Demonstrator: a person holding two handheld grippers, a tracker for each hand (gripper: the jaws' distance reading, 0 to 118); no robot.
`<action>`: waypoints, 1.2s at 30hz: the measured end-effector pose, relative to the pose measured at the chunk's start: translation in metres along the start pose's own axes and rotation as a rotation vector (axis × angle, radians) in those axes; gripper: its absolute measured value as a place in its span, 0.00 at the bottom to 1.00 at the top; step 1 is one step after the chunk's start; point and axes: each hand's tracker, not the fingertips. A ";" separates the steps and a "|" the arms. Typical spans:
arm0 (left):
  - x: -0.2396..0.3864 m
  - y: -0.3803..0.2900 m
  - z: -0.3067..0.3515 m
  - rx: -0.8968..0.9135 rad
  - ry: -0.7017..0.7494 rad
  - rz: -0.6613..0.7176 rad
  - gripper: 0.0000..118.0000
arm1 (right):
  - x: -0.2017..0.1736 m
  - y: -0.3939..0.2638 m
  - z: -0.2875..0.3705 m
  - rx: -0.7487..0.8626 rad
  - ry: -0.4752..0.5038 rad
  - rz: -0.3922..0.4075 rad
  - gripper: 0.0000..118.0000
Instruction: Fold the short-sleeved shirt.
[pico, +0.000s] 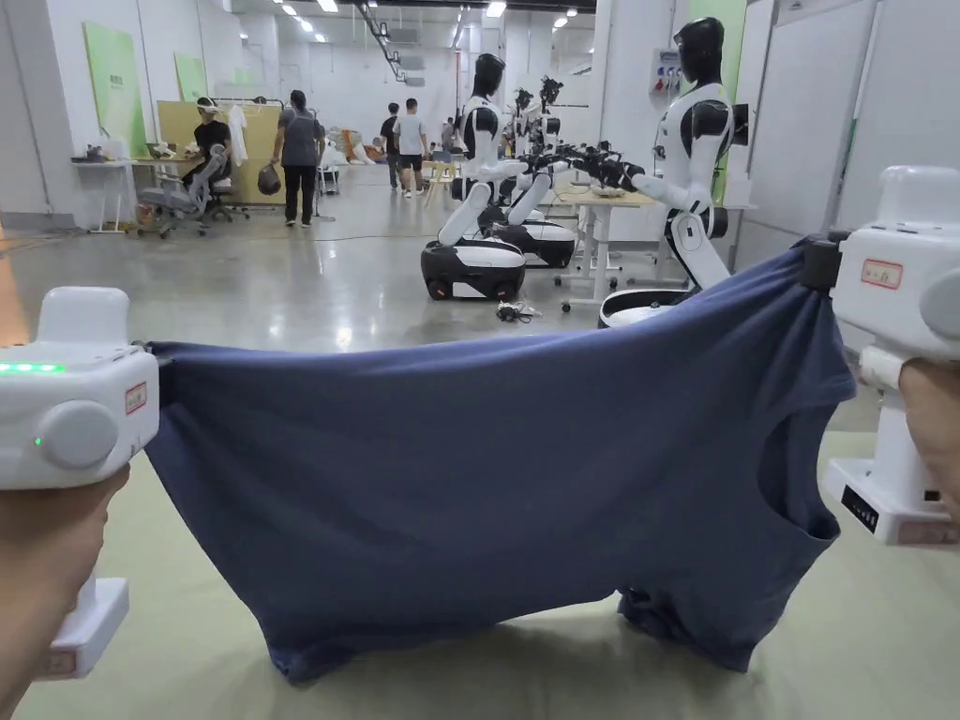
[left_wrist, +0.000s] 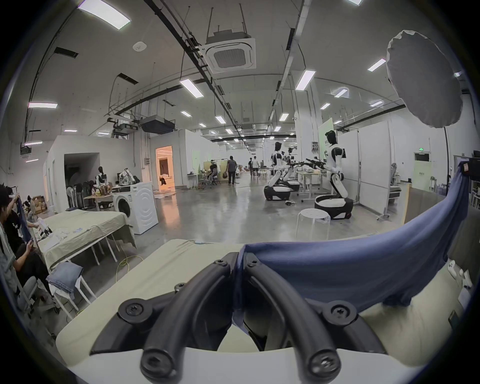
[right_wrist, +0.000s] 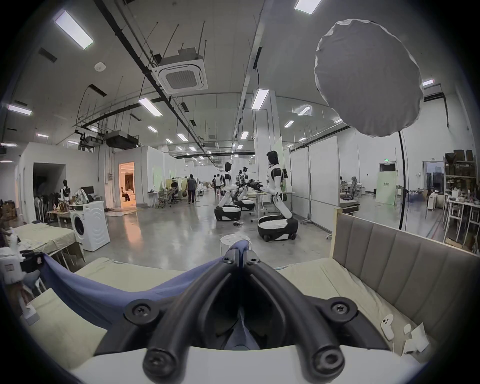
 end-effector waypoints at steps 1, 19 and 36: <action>-0.001 -0.002 0.017 -0.006 -0.011 -0.012 0.05 | 0.003 -0.005 0.016 0.007 0.008 -0.001 0.01; -0.021 -0.316 0.218 -0.575 -0.138 -0.083 0.06 | 0.042 -0.366 0.244 -0.715 0.026 0.111 0.01; 0.017 -0.285 0.333 -0.293 -0.165 -0.176 0.07 | -0.043 -0.302 0.352 -0.277 0.209 -0.069 0.00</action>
